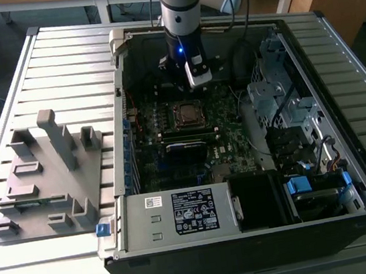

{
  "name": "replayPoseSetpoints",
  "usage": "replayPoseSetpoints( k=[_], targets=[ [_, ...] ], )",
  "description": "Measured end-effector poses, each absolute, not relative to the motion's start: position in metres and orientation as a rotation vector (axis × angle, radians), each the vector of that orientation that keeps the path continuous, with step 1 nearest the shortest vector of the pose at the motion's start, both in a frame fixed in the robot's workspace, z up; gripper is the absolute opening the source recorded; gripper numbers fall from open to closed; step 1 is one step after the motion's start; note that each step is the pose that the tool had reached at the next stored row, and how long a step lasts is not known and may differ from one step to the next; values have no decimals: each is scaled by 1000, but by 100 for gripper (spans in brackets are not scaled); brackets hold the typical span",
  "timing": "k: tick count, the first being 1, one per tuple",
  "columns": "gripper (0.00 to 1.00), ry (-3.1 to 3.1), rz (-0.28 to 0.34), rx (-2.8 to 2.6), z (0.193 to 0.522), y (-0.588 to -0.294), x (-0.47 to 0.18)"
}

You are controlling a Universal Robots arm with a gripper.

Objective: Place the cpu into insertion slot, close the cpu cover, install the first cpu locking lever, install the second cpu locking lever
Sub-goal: 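Install the first cpu locking lever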

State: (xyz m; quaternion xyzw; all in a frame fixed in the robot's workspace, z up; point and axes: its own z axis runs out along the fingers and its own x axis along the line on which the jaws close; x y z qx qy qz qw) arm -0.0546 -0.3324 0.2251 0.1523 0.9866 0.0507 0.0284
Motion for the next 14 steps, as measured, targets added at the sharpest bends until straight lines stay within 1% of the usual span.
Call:
replayPoseSetpoints(
  k=[8, 14],
  targets=[
    [10, 3044, 144, 469, 225, -341, -55],
    [10, 3044, 137, 469, 225, -342, -55]
  ],
)
